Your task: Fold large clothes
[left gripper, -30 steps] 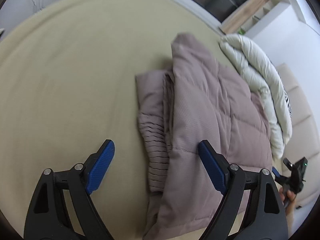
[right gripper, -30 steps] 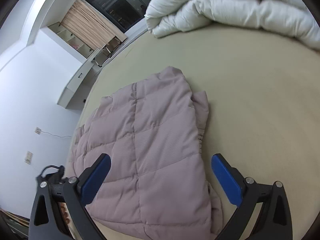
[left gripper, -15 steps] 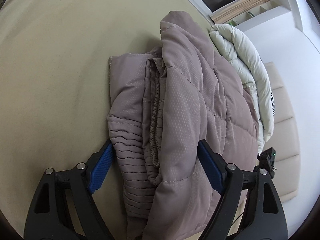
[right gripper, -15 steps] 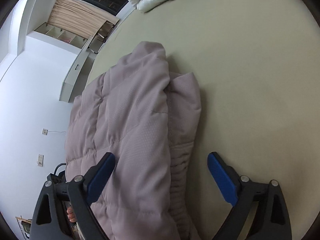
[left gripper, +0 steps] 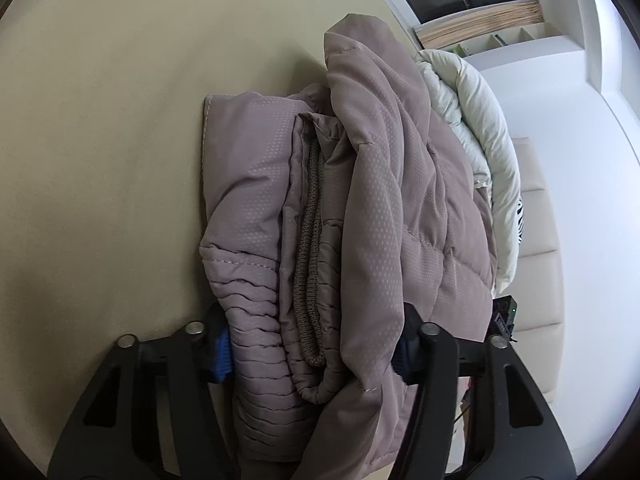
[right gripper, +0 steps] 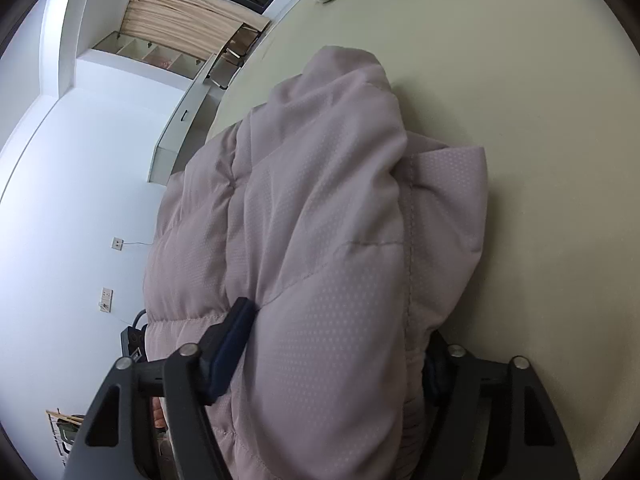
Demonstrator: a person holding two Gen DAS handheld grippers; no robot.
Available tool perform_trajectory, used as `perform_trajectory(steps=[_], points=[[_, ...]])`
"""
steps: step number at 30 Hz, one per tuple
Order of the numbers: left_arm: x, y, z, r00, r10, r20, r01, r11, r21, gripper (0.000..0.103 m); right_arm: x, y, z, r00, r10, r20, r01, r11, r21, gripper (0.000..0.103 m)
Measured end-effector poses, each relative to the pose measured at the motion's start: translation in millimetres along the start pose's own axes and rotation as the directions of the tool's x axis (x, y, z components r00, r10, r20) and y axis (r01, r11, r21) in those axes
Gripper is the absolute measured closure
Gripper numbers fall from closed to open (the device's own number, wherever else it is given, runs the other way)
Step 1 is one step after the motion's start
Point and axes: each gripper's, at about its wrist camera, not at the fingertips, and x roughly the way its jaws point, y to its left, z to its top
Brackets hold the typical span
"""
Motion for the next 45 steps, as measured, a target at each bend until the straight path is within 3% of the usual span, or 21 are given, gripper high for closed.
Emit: perform_trajectory(steps=[4,9,17,28,31,33,35,36,38,45], points=[[-5,-13,-3,1.000,0.020,0.020,-0.020,0.999,0.036,0.069,-10,19,-6,0.998,-0.053,0.025,0.054,0.998,-0.041,0.055],[-24,-32,-14,0.999,0.026,0.046,-0.028,0.999,0.044,0.074,-30,49,-15,0.991,-0.118,0.059,0.124,0.988,-0.095,0.069],[-91,-42,-68,0.998,0.015,0.060,-0.019,0.997,0.070,0.074,-73,99,-70,0.993,-0.102,0.067,0.112,0.980,-0.164,0.074],[-184,-35,-201,0.998,0.037,0.052,-0.041,0.995,0.087,0.074,-105,104,-192,1.000,-0.029,0.011,0.030,0.993,-0.113,0.074],[-185,-12,-227,0.998,0.050,0.031,-0.052,0.996,0.069,0.071,-101,85,-212,0.999,-0.046,0.006,0.046,0.997,-0.058,0.072],[-177,9,-236,0.996,0.082,0.022,-0.083,0.996,0.045,0.065,-92,68,-216,0.997,-0.078,0.009,0.078,0.997,0.003,0.063],[-170,27,-239,0.998,0.052,0.028,-0.052,0.999,0.001,0.054,-82,55,-218,0.995,-0.102,0.022,0.102,0.994,0.030,0.053],[-166,32,-238,0.999,0.039,0.029,-0.039,0.999,-0.022,0.053,-78,54,-220,0.992,-0.120,0.033,0.119,0.992,0.030,0.045],[-167,36,-242,0.998,0.046,0.037,-0.046,0.999,-0.016,0.049,-73,50,-221,0.989,-0.143,0.048,0.141,0.989,0.042,0.039],[-177,22,-243,0.993,0.090,0.071,-0.088,0.996,-0.024,0.047,-111,60,-234,0.972,-0.212,0.107,0.201,0.974,0.101,0.035]])
